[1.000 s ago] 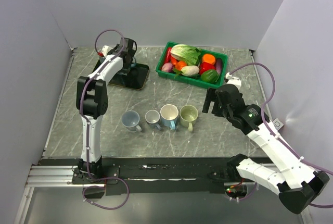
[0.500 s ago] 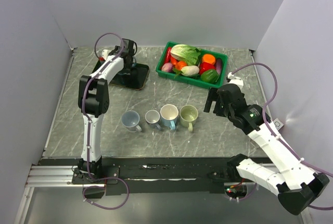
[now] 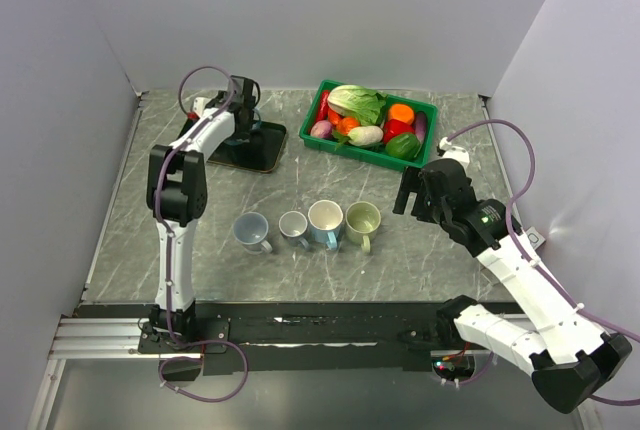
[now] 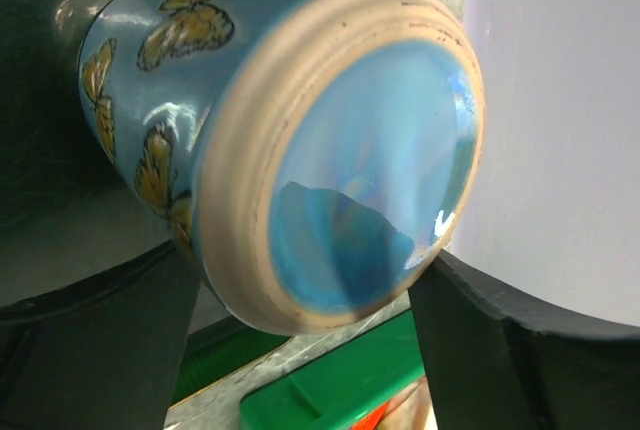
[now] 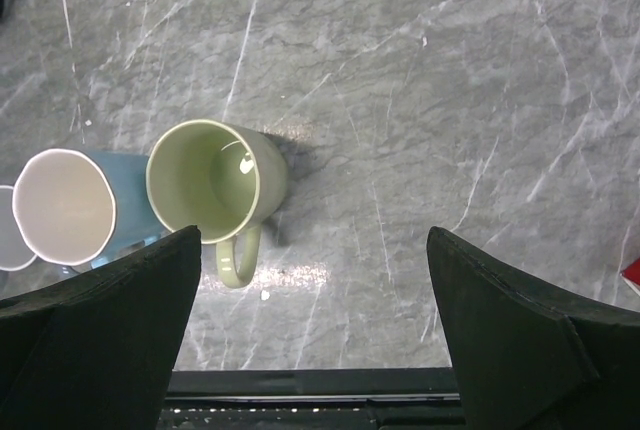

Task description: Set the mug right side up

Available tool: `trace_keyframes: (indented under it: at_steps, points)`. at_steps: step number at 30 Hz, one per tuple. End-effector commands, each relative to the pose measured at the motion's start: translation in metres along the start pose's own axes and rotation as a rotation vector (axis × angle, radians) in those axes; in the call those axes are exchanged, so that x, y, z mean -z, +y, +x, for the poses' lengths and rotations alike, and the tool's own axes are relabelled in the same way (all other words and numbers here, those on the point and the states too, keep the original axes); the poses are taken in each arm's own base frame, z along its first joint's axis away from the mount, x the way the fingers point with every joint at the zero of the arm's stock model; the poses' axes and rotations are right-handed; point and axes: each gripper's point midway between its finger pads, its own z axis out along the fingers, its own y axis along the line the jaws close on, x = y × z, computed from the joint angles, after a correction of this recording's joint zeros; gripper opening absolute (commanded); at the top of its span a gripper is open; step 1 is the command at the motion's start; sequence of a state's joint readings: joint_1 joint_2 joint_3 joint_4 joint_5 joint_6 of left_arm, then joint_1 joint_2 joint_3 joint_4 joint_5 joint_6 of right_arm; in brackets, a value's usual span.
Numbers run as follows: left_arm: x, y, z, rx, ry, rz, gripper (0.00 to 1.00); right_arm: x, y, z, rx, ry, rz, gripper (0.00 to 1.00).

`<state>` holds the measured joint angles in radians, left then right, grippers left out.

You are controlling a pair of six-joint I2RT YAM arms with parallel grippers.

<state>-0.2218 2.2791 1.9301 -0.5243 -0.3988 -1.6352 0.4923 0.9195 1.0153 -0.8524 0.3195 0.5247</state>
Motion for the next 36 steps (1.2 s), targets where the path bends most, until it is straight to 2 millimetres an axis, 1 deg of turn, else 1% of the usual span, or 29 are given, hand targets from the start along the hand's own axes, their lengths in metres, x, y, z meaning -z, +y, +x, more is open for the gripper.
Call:
trace_keyframes:
  at_steps: [1, 2, 4, 5, 6, 11, 15, 17, 19, 23, 26, 28, 30, 33, 34, 36]
  points:
    - [0.018, 0.024, -0.010, -0.078, 0.003, -0.073, 0.81, 0.009, 0.006, -0.020, -0.027, -0.070, -0.040, 0.99]
    - [0.017, 0.032, -0.010, -0.091, 0.006, -0.086, 0.80, 0.008, 0.007, -0.019, -0.025, -0.067, -0.042, 0.99]
    - [0.026, 0.032, -0.013, -0.095, 0.012, -0.072, 0.77, 0.008, 0.008, -0.019, -0.028, -0.070, -0.049, 0.99]
    - [0.026, 0.041, -0.012, -0.111, 0.013, -0.081, 0.76, 0.007, 0.008, -0.018, -0.028, -0.068, -0.049, 0.99]
    - [0.032, 0.039, -0.014, -0.114, 0.015, -0.073, 0.74, 0.007, 0.008, -0.019, -0.028, -0.070, -0.051, 0.99]
    - [0.047, 0.050, -0.019, -0.180, 0.004, -0.086, 0.67, 0.005, 0.009, -0.019, -0.027, -0.071, -0.058, 0.99]
    - [0.060, 0.054, -0.026, -0.234, -0.047, -0.083, 0.67, 0.005, 0.008, -0.019, -0.034, -0.076, -0.060, 0.99]
    - [0.061, 0.058, -0.028, -0.245, -0.058, -0.087, 0.67, 0.005, 0.008, -0.017, -0.034, -0.075, -0.062, 0.99]
    - [0.061, 0.056, -0.029, -0.243, -0.063, -0.081, 0.67, 0.004, 0.007, -0.016, -0.034, -0.076, -0.059, 0.99]
    - [0.053, 0.053, -0.025, -0.239, -0.058, -0.091, 0.69, 0.004, 0.005, -0.018, -0.033, -0.084, -0.057, 0.98]
    - [0.048, 0.051, -0.022, -0.243, -0.059, -0.102, 0.68, 0.004, 0.004, -0.017, -0.027, -0.082, -0.055, 0.99]
    - [0.047, 0.050, -0.023, -0.245, -0.063, -0.098, 0.66, 0.003, 0.003, -0.016, -0.028, -0.082, -0.054, 0.99]
    - [0.046, 0.043, -0.023, -0.254, -0.061, -0.073, 0.64, 0.004, 0.003, -0.017, -0.034, -0.085, -0.053, 0.99]
    - [0.040, 0.041, -0.021, -0.282, -0.027, -0.070, 0.61, 0.002, 0.002, -0.016, -0.035, -0.087, -0.052, 0.99]
    - [0.039, 0.038, -0.022, -0.282, -0.015, -0.070, 0.59, 0.002, 0.001, -0.016, -0.037, -0.088, -0.052, 0.98]
    - [0.034, 0.043, -0.020, -0.304, 0.008, -0.090, 0.54, 0.002, 0.001, -0.016, -0.037, -0.086, -0.051, 0.98]
